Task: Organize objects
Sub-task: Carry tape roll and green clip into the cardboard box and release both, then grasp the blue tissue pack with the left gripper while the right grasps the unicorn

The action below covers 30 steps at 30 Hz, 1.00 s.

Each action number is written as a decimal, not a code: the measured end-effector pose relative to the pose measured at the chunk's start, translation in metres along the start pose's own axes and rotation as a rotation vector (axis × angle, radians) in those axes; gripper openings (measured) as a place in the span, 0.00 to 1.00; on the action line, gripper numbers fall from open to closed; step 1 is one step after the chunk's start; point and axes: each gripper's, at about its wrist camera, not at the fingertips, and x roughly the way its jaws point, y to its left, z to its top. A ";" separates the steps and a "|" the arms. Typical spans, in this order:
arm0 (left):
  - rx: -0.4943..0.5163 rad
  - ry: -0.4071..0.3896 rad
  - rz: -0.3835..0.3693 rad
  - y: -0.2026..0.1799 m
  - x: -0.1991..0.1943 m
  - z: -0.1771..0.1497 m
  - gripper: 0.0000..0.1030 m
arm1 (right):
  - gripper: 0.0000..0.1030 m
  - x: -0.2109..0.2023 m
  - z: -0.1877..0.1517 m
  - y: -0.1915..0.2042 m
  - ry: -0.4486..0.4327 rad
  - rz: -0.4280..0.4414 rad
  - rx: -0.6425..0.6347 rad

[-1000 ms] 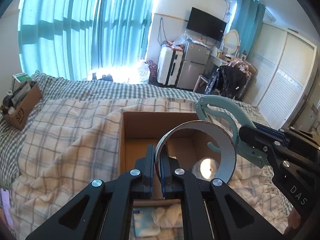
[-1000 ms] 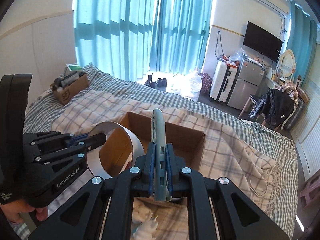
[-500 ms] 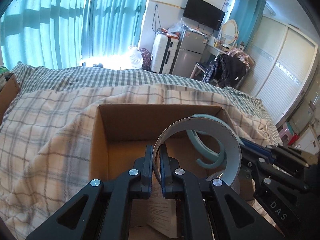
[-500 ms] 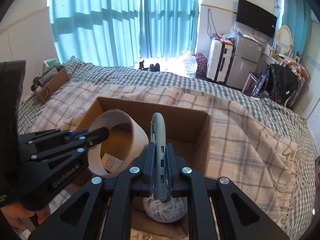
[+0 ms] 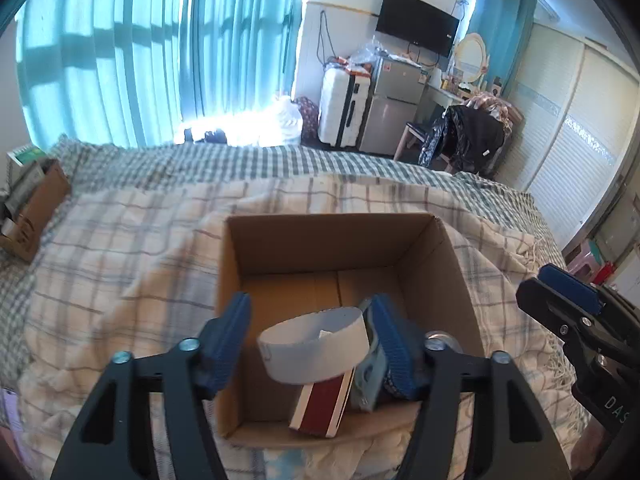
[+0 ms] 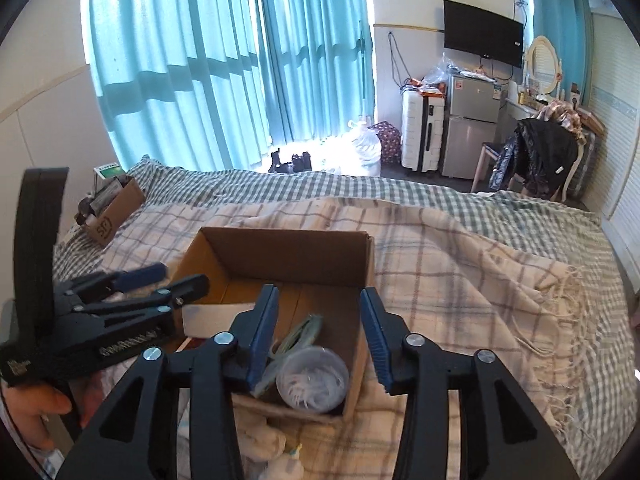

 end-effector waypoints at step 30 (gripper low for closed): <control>-0.145 0.054 0.143 0.064 -0.027 -0.167 1.00 | 0.86 0.005 -0.148 0.040 0.216 -0.050 -0.047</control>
